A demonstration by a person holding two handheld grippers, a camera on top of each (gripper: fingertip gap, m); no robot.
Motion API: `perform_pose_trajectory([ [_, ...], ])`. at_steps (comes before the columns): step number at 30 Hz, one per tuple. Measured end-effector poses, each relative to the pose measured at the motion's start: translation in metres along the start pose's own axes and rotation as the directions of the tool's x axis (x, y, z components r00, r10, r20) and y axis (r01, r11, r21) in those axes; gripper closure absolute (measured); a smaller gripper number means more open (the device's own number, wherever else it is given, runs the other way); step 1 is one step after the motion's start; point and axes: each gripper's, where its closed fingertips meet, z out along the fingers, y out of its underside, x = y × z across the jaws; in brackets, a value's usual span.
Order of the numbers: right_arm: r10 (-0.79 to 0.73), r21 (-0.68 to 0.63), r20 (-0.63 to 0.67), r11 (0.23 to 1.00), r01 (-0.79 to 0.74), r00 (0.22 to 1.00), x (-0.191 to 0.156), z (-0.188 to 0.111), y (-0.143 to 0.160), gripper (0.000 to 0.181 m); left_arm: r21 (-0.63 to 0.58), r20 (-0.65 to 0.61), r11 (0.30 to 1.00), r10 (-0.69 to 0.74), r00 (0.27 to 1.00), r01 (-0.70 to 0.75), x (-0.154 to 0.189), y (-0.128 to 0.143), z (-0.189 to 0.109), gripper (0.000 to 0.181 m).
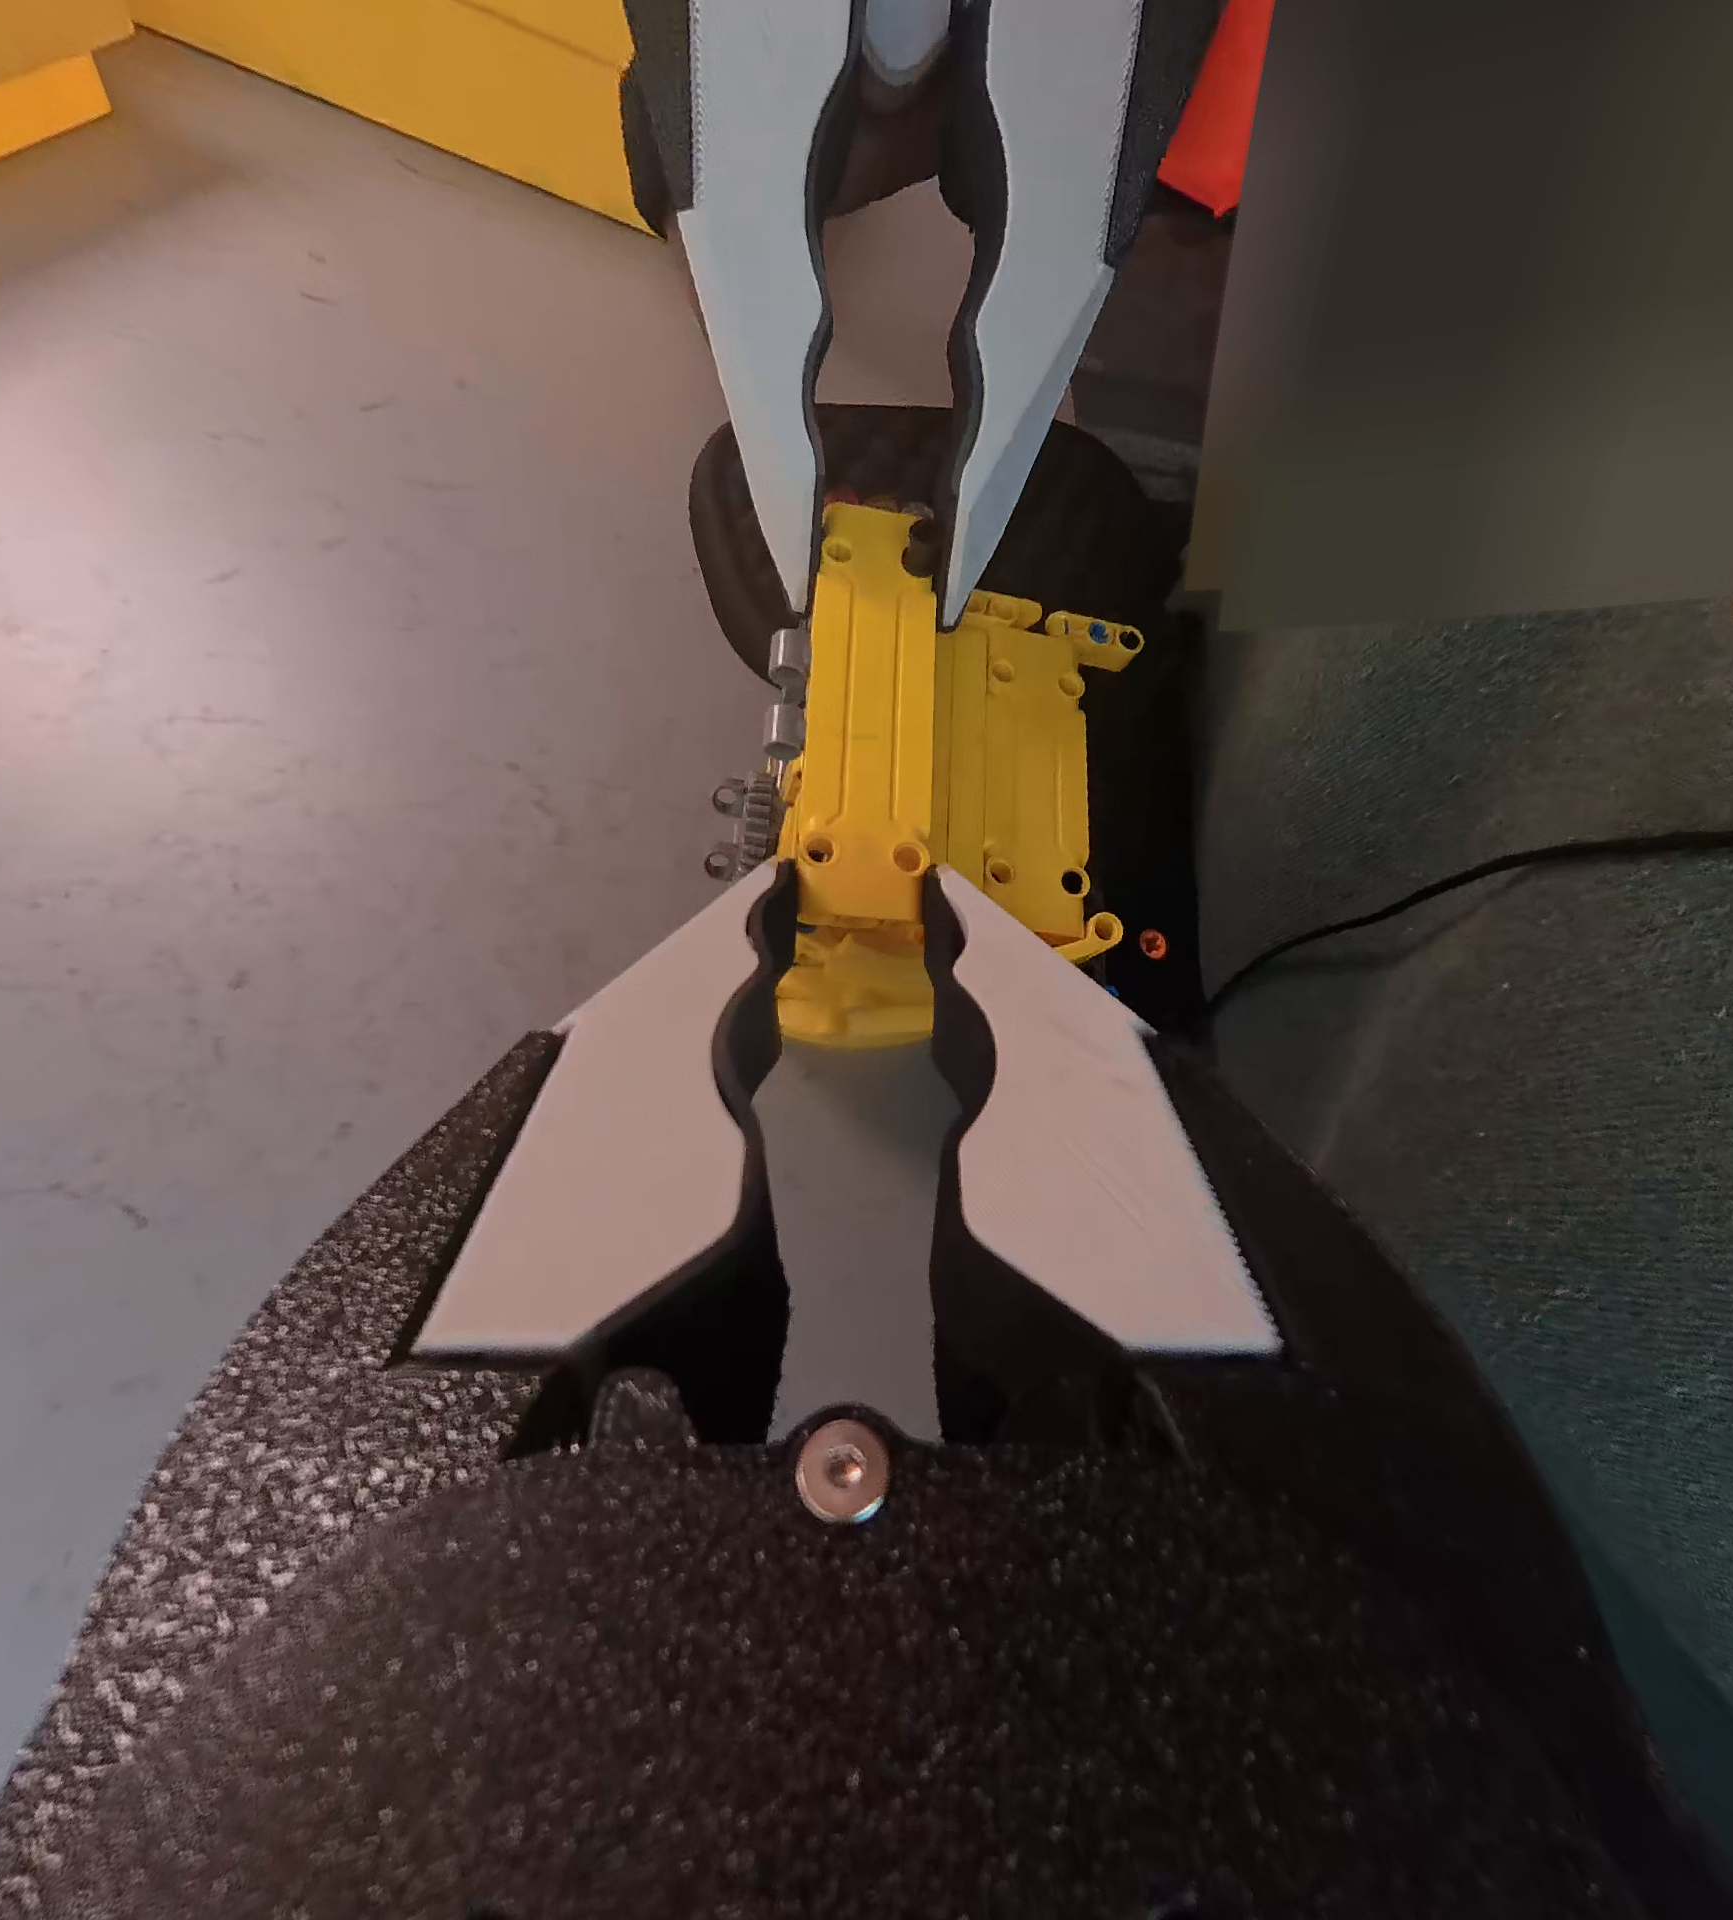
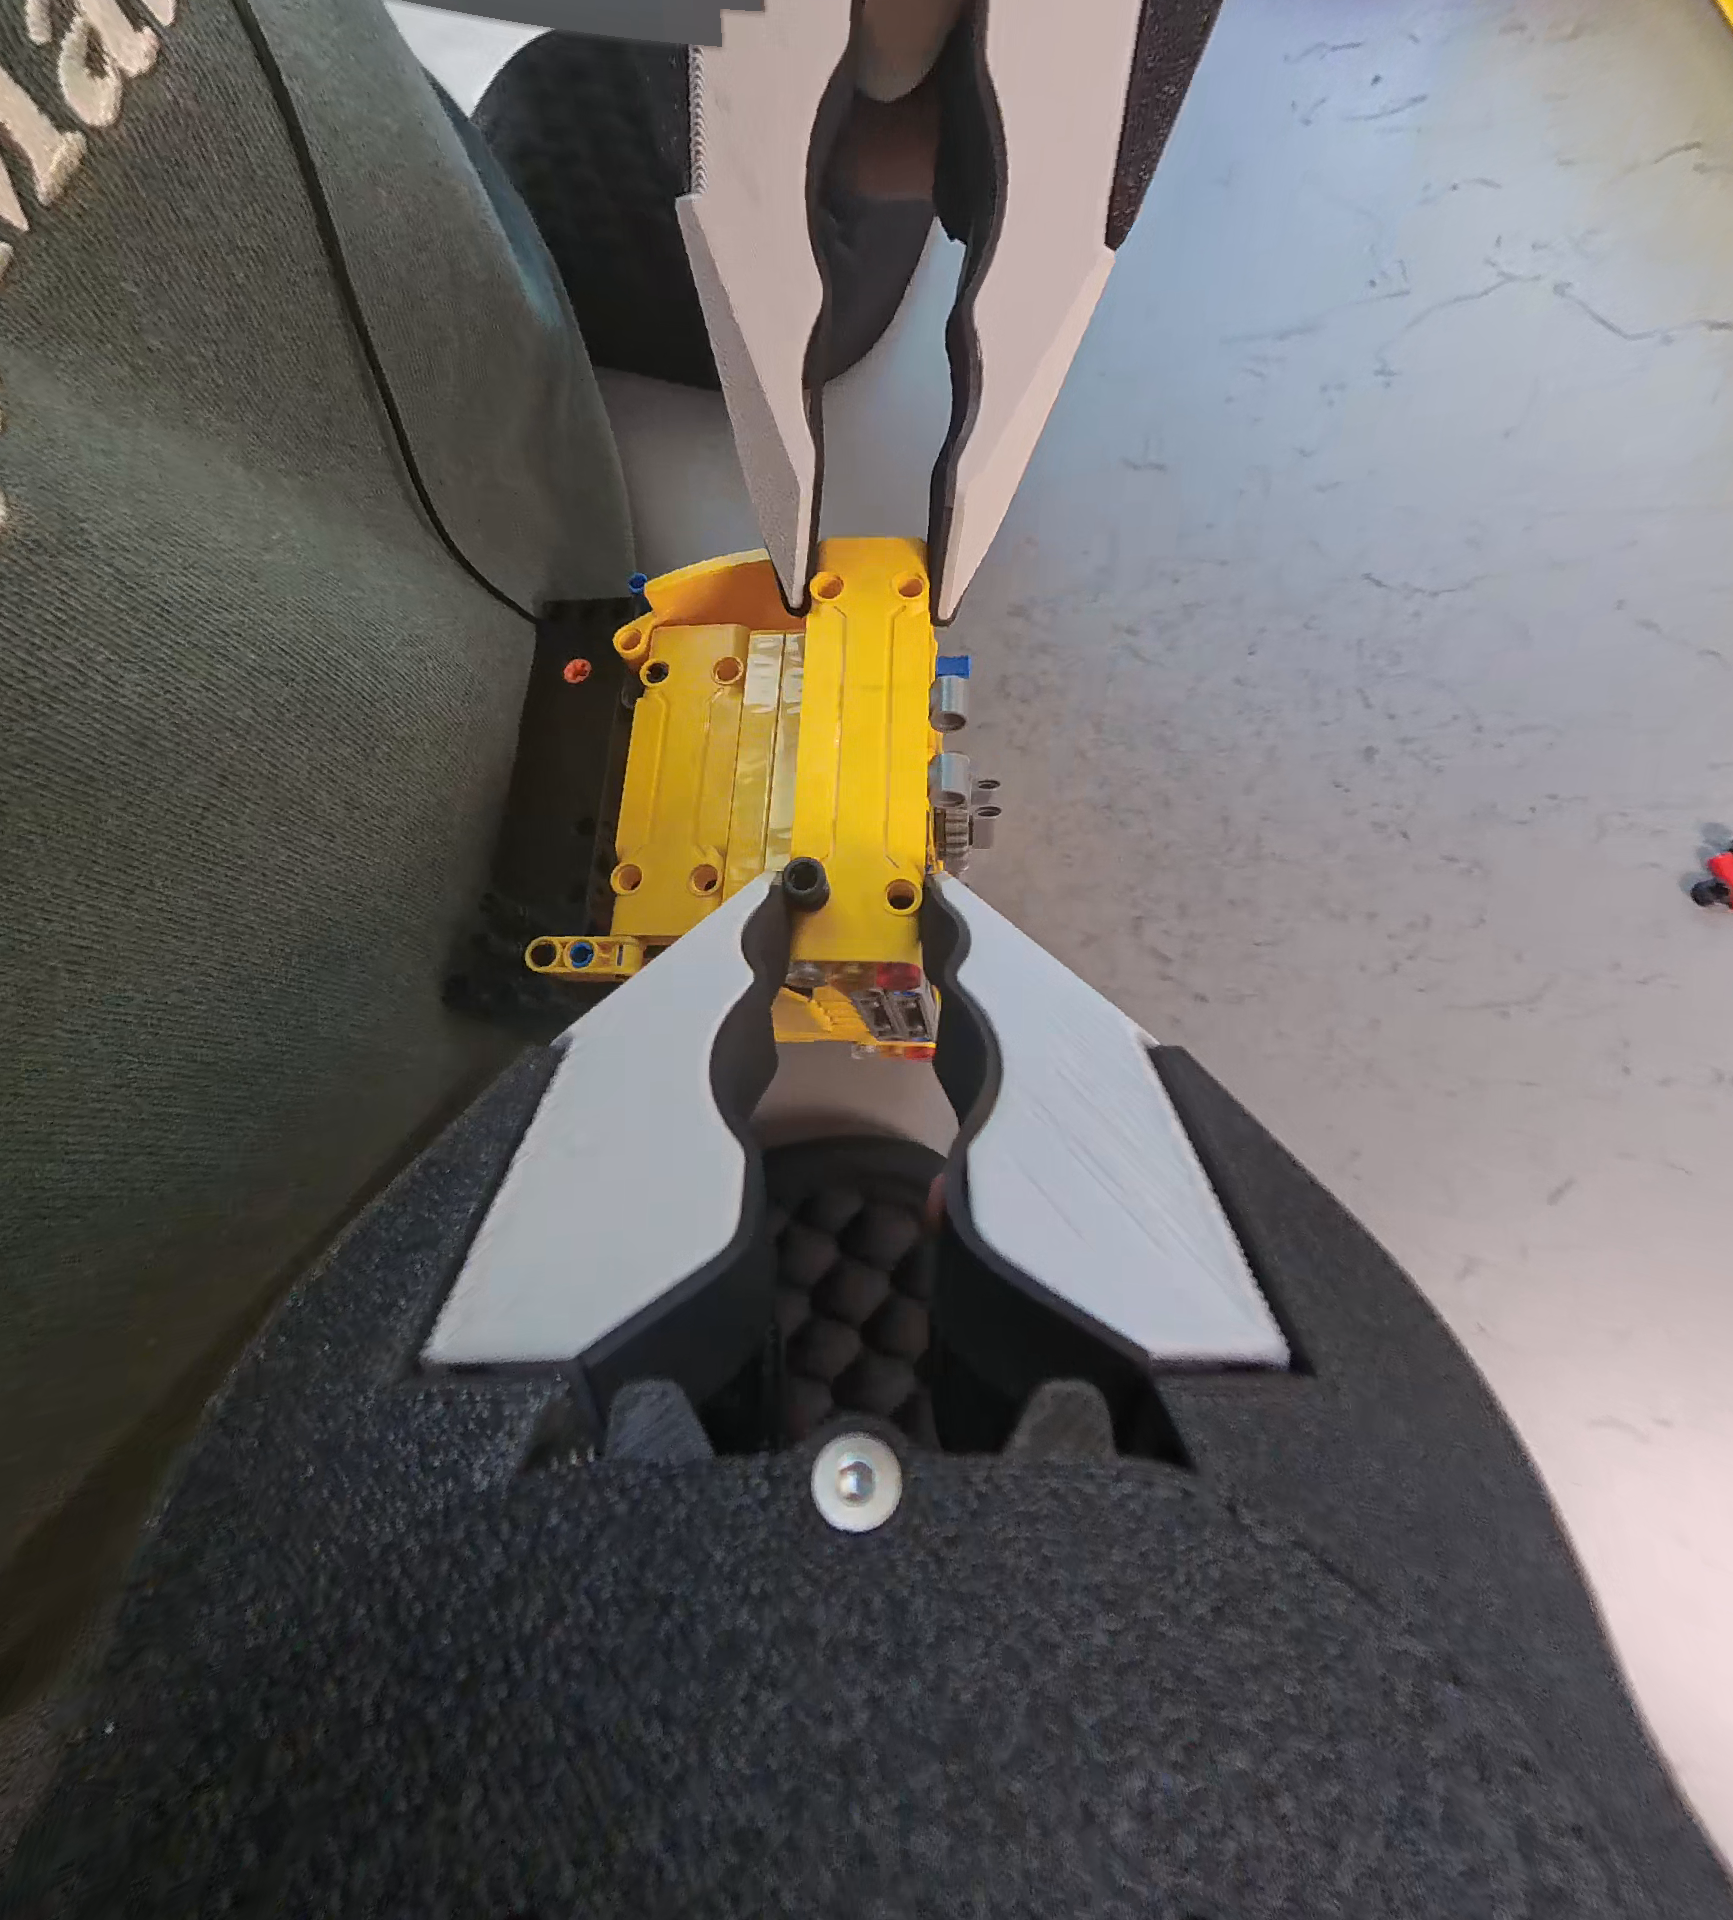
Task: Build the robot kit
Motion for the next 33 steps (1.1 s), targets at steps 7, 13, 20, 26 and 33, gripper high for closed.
perform_pose_trajectory([
  [7,0.065,0.028,0.034,0.997,-0.066,0.997,-0.005,0.001,0.0,0.157,-0.069,-0.06,0.996,-0.068,0.996,0.064,0.003,0.003,0.002,0.158],
  [13,0.14,0.018,0.068,0.99,-0.142,0.988,-0.007,0.0,0.001,0.158,-0.122,-0.128,0.984,-0.147,0.981,0.131,0.003,0.003,0.003,0.158],
  [20,0.133,-0.014,0.064,0.991,-0.132,0.989,-0.006,0.0,0.002,0.157,-0.09,-0.096,0.995,-0.061,0.993,0.053,0.004,0.001,0.003,0.157],
  [26,0.116,-0.023,0.056,0.993,-0.115,0.992,-0.007,0.0,0.001,0.157,-0.03,0.021,0.997,0.069,0.997,-0.068,0.0,0.0,0.001,0.151],
  [33,0.109,-0.035,0.054,0.994,-0.107,0.993,-0.007,0.001,0.001,0.157,0.027,0.058,0.991,0.129,0.99,-0.131,0.006,-0.005,-0.008,0.159],
])
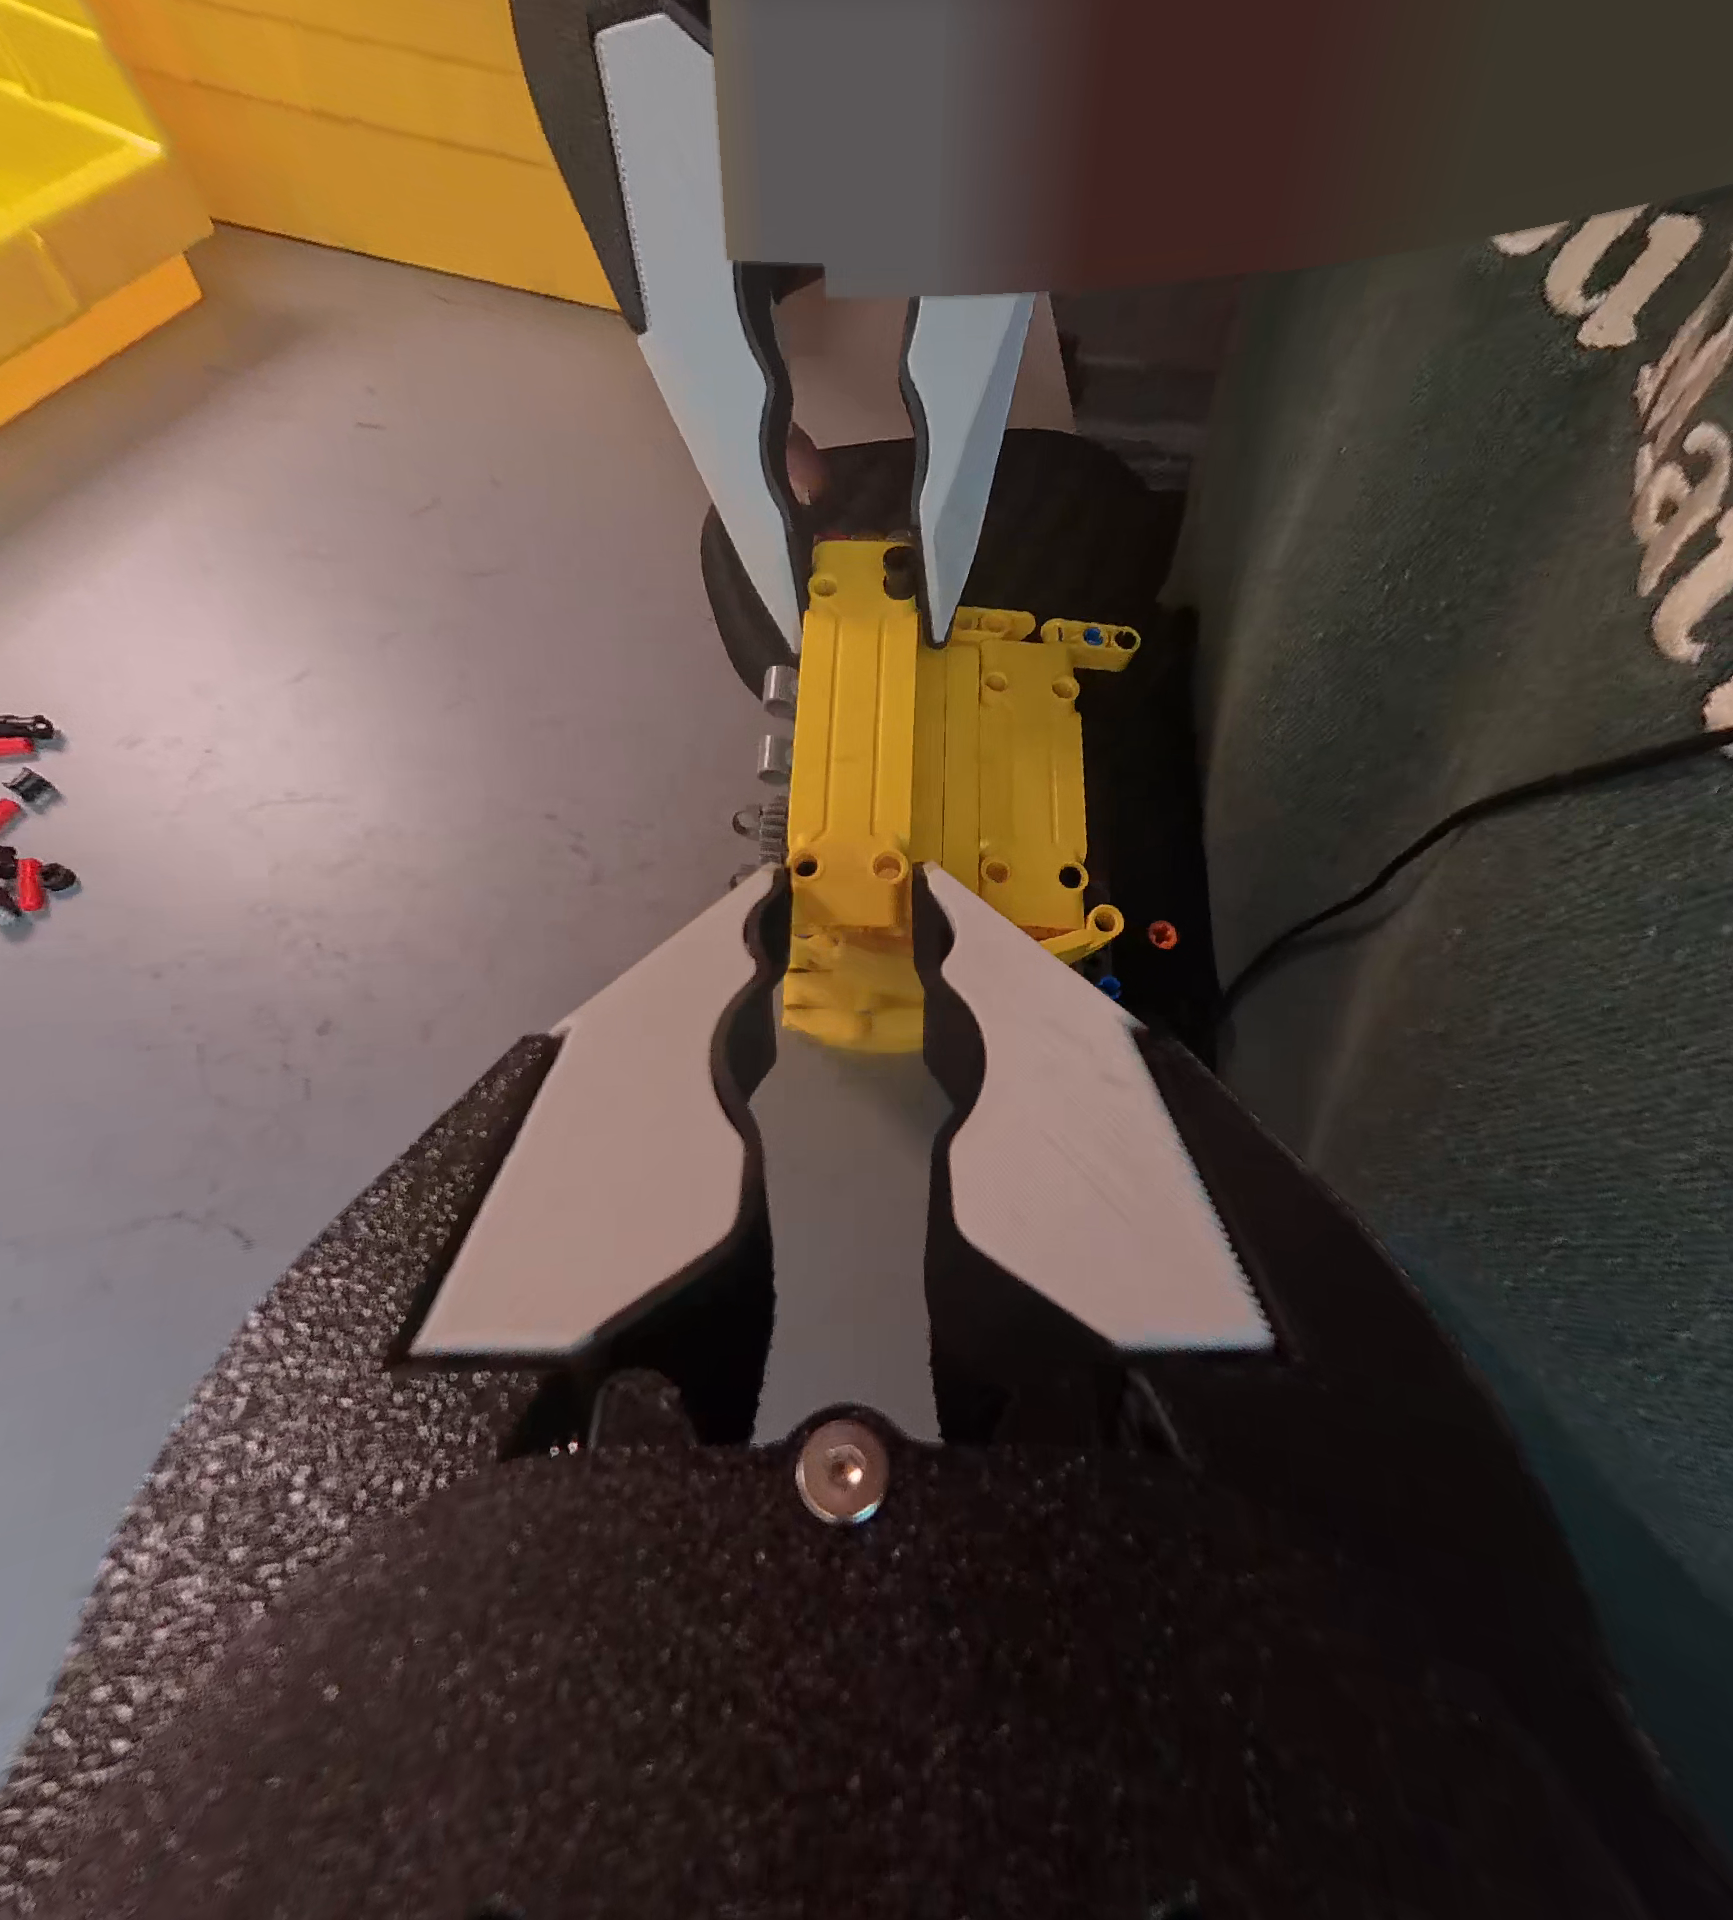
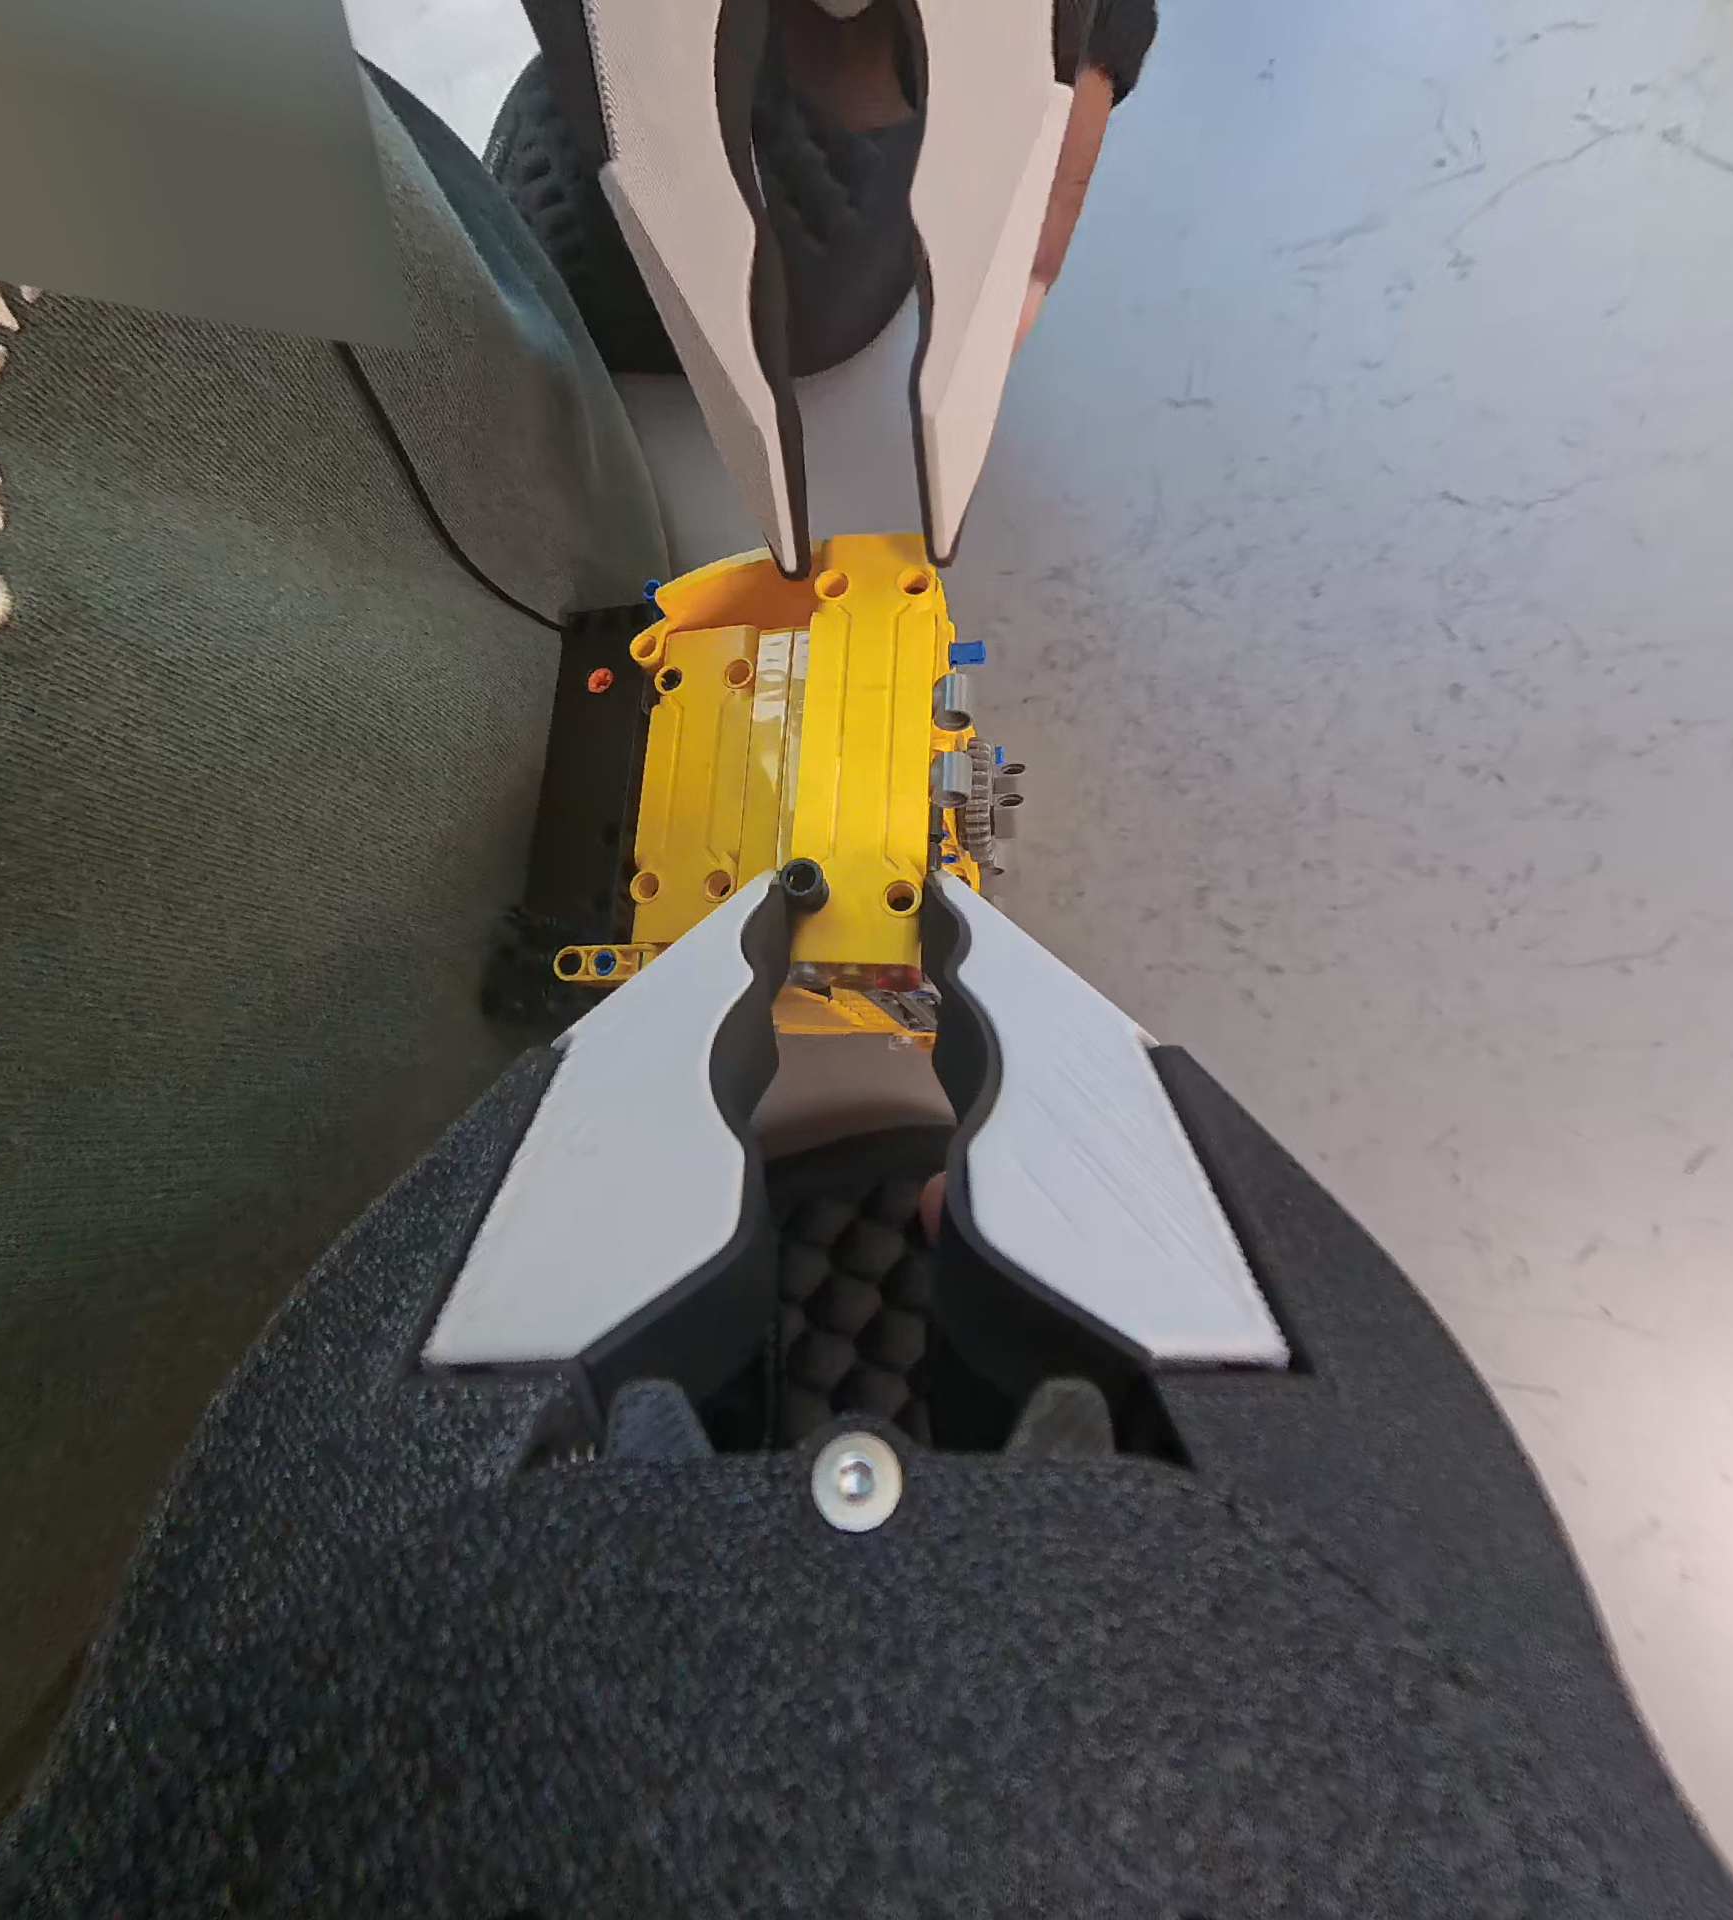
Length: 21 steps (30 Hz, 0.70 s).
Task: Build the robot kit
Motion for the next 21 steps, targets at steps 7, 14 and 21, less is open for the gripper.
perform_pose_trajectory([
  [7,-0.033,-0.001,-0.009,0.999,0.033,0.999,0.0003,0.0006,-0.0005,0.157,-0.021,-0.046,0.991,-0.134,0.99,0.134,-0.0008,0.0028,0.0012,0.159],
  [14,-0.039,0.016,-0.011,0.999,0.039,0.999,0.0011,0.002,-0.0008,0.157,-0.133,-0.102,0.969,-0.224,0.969,0.21,0.0008,0.0095,0.0055,0.159],
  [21,0.082,0.078,0.097,0.993,-0.089,0.992,0.0013,0.0025,-0.001,0.157,-0.175,-0.229,0.938,-0.334,0.914,0.299,0.0009,0.0086,0.0061,0.16],
])
